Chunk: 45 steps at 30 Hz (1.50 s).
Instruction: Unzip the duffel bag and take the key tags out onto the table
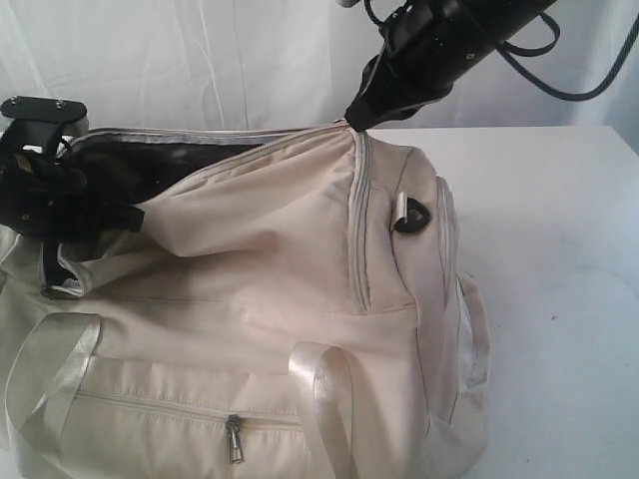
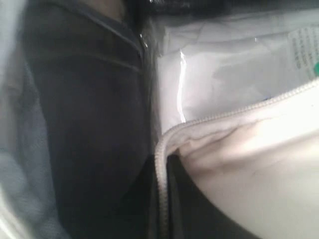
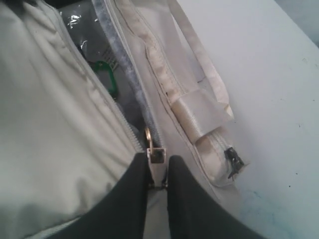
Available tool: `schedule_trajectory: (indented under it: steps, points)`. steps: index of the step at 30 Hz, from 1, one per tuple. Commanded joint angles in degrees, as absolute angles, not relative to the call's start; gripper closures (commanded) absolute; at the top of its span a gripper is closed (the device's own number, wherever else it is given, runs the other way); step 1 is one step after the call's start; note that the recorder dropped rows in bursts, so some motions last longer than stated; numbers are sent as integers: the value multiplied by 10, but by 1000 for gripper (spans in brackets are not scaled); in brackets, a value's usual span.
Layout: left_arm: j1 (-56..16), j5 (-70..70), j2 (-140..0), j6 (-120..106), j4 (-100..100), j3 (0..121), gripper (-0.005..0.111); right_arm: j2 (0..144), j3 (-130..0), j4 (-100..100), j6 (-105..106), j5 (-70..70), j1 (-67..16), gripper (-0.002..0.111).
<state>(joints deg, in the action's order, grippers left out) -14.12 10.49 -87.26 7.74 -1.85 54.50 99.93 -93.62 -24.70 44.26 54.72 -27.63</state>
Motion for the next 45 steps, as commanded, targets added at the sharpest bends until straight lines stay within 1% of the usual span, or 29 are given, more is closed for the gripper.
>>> schedule_trajectory:
  steps: [1, 6, 8, 9, 10, 11, 12, 14, 15, 17, 22, 24, 27, 29, 32, 34, 36, 37, 39, 42, 45]
  points:
    - [-132, 102, -841, 74, -50, 538, 107, 970, -925, -209, 417, 553, -257, 108]
    - [-132, 0, -792, 74, -53, 538, 107, 970, -925, -212, 417, 545, -257, 108]
    - [-132, -36, -773, 66, -69, 539, 101, 971, -925, -212, 409, 534, -257, 108]
    - [-134, -34, -766, 66, -74, 544, 91, 971, -925, -218, 403, 526, -257, 108]
    - [-135, -31, -764, 66, -77, 548, 84, 972, -925, -223, 403, 522, -257, 108]
    - [-145, -33, -761, 64, -80, 551, 69, 972, -925, -237, 403, 520, -257, 108]
    - [-150, -33, -761, 59, -83, 555, 61, 972, -925, -243, 403, 519, -257, 108]
    - [-168, -34, -761, 48, -97, 570, 41, 973, -925, -257, 403, 513, -257, 108]
    - [-176, -34, -760, 48, -108, 575, 38, 973, -925, -258, 403, 511, -257, 108]
    - [-194, -36, -760, 42, -137, 582, 39, 973, -925, -258, 403, 509, -257, 108]
    - [-317, -122, -787, 41, -318, 584, 40, 973, -925, -263, 403, 512, -257, 108]
    - [-340, -135, -816, 40, -349, 588, 40, 973, -925, -268, 403, 513, -257, 108]
    - [-340, -200, -853, 39, -393, 588, 40, 973, -925, -281, 403, 516, -257, 108]
    - [-340, -227, -884, 40, -413, 605, 43, 973, -925, -285, 407, 524, -257, 108]
    - [-339, -227, -909, 53, -412, 647, 44, 973, -925, -285, 407, 528, -257, 108]
    - [-339, -224, -922, 106, -412, 678, 44, 973, -925, -285, 407, 528, -257, 108]
    - [-339, -213, -940, 163, -413, 701, 48, 973, -925, -285, 407, 528, -257, 108]
    - [-339, -207, -947, 200, -432, 706, 54, 973, -925, -285, 407, 528, -257, 108]
    - [-339, -206, -950, 242, -459, 708, 59, 973, -925, -285, 407, 528, -257, 108]
    - [-339, -194, -950, 297, -484, 708, 59, 973, -925, -285, 407, 528, -257, 108]
    - [-339, -185, -943, 329, -504, 708, 57, 973, -925, -285, 407, 526, -257, 108]
